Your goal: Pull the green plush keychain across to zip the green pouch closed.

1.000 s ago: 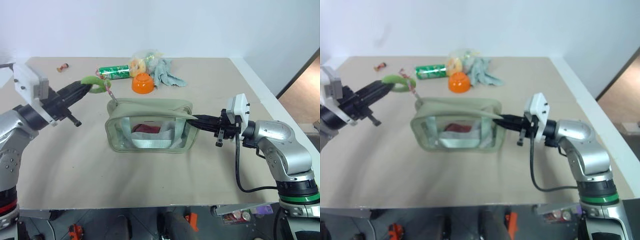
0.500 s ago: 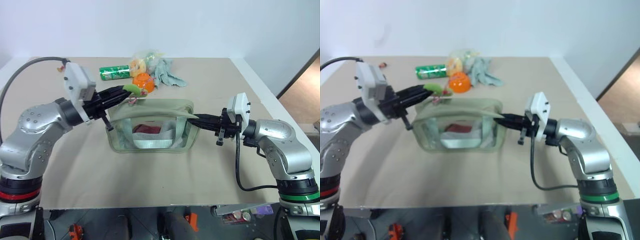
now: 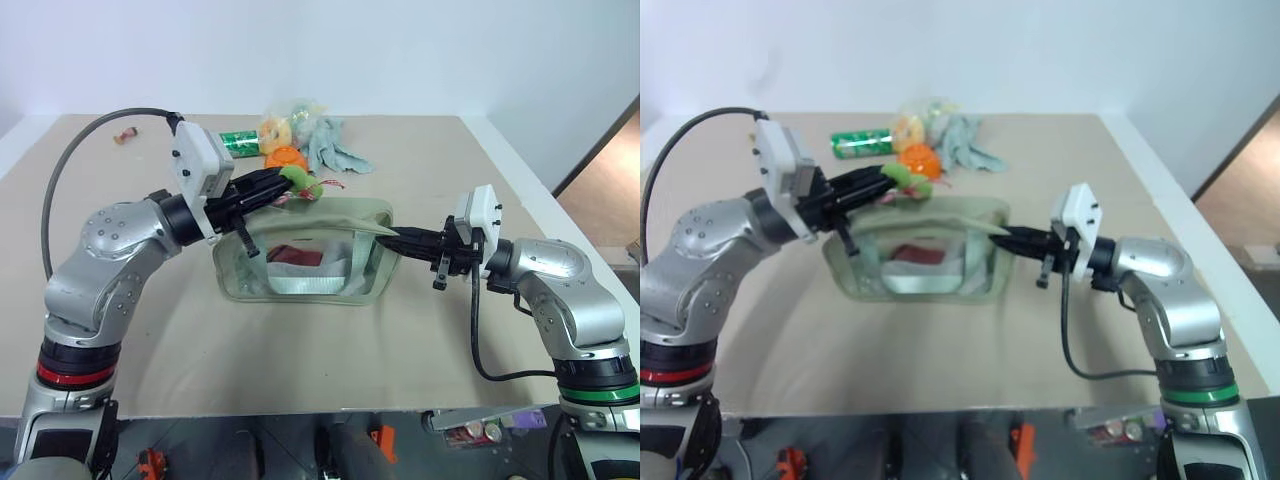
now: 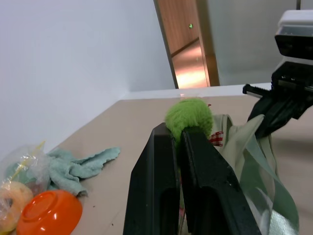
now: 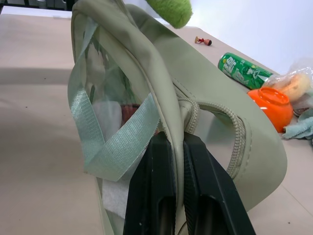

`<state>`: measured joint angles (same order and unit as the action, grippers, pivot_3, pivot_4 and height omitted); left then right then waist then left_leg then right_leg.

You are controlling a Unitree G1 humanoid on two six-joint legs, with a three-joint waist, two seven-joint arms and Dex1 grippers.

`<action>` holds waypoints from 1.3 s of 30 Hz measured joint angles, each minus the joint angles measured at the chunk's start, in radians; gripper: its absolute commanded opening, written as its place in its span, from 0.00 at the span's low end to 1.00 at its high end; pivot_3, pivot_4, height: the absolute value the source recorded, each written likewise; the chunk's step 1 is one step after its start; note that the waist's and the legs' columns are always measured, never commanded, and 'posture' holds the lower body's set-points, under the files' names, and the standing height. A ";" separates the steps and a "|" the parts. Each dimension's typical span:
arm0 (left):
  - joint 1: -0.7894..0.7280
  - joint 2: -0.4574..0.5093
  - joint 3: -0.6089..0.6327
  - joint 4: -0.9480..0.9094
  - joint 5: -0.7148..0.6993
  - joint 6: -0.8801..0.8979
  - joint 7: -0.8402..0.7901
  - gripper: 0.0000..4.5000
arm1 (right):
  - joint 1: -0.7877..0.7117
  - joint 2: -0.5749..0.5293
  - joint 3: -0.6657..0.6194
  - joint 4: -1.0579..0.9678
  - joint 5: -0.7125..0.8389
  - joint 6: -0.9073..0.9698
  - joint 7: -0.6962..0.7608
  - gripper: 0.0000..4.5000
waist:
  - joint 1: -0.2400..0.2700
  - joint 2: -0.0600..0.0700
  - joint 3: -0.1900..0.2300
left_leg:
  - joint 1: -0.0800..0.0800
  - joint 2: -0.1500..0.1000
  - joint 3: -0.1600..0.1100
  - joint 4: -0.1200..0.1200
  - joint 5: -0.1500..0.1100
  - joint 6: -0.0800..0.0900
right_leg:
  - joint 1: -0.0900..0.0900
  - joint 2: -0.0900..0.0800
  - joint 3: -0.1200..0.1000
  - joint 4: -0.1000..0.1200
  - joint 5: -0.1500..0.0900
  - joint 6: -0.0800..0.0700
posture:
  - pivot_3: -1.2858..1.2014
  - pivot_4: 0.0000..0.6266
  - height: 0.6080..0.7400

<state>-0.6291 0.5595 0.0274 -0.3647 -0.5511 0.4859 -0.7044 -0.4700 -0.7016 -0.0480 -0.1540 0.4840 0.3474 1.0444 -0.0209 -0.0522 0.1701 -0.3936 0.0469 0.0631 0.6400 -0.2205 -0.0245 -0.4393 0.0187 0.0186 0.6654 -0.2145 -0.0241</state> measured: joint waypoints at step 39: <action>0.077 0.292 0.254 0.118 -0.048 0.016 -0.239 0.99 | 0.013 0.001 0.002 -0.005 0.000 -0.008 0.004 0.00 | -0.001 0.000 0.000 | 0.000 0.002 0.000 0.000 0.000 0.000 | 0.000 -0.001 0.000 0.000 0.000 0.000 | 0.52 0.24 1.00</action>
<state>-0.5519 0.8511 0.2812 -0.2467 -0.5991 0.5020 -0.9437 -0.4566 -0.7008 -0.0462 -0.1585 0.4844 0.3395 1.0485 -0.0220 -0.0520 0.1701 -0.3934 0.0493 0.0633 0.6399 -0.2204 -0.0245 -0.4398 0.0179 0.0182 0.6654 -0.2145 -0.0239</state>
